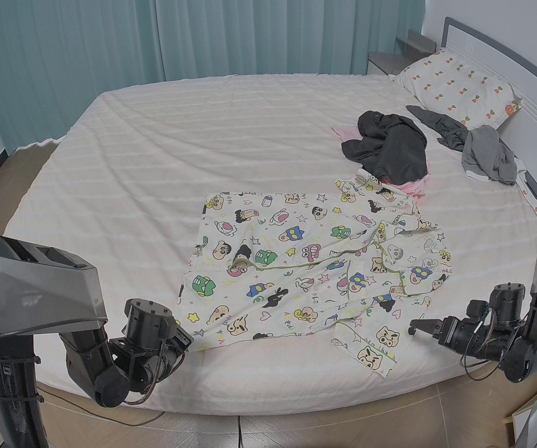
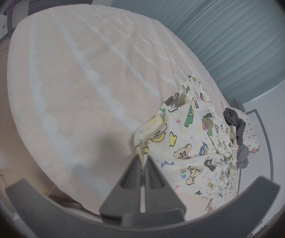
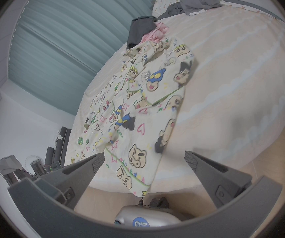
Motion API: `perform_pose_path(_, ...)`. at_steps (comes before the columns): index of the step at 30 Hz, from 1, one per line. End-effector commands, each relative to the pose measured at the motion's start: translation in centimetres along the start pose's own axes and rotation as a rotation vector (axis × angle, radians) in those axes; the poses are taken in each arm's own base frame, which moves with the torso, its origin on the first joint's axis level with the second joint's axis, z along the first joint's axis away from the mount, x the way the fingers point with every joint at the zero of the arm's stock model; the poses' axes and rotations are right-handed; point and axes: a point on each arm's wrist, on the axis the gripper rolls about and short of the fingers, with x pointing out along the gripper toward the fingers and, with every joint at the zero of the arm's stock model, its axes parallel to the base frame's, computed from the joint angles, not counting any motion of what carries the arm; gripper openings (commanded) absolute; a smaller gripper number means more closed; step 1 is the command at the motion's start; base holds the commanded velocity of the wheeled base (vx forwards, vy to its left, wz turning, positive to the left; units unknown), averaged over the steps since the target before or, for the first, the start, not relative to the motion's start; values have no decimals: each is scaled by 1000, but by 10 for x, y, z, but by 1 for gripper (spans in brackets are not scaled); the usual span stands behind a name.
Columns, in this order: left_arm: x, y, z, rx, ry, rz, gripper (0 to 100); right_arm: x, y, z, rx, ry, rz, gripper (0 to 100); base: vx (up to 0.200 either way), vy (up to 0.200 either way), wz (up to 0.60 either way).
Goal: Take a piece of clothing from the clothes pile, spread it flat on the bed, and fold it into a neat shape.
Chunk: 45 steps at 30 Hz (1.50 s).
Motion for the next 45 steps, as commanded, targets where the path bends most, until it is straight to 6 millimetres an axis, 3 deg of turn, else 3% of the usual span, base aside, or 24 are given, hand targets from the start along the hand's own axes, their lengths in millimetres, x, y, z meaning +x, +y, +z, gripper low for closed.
perform_pose_path(1,-10,-7,8,-2,-41,-28,0,16,4,-39,11,128,-36,100,0,0,0)
perform_pose_path(11,-13,-8,13,-7,-57,-34,0,20,6,-58,33,173,-98,100,0,0,0)
perform_pose_path(20,-14,-6,13,-6,-56,-28,0,22,20,-58,33,167,-47,100,0,0,0)
perform_pose_path(22,-14,-6,13,-5,-55,-27,0,30,30,-56,22,157,-10,100,0,0,0)
perform_pose_path(31,-14,-5,13,-6,-55,-25,0,50,38,-49,15,185,-13,100,0,0,0)
perform_pose_path(40,-14,-5,13,-7,-67,-17,0,55,43,-44,16,191,-17,100,0,0,0)
perform_pose_path(41,-14,-5,13,-7,-73,-15,0,55,42,-44,17,192,-20,0,0,0,0)
perform_pose_path(45,-14,-5,13,-6,-73,-15,0,51,42,-44,17,192,-25,0,0,0,0)
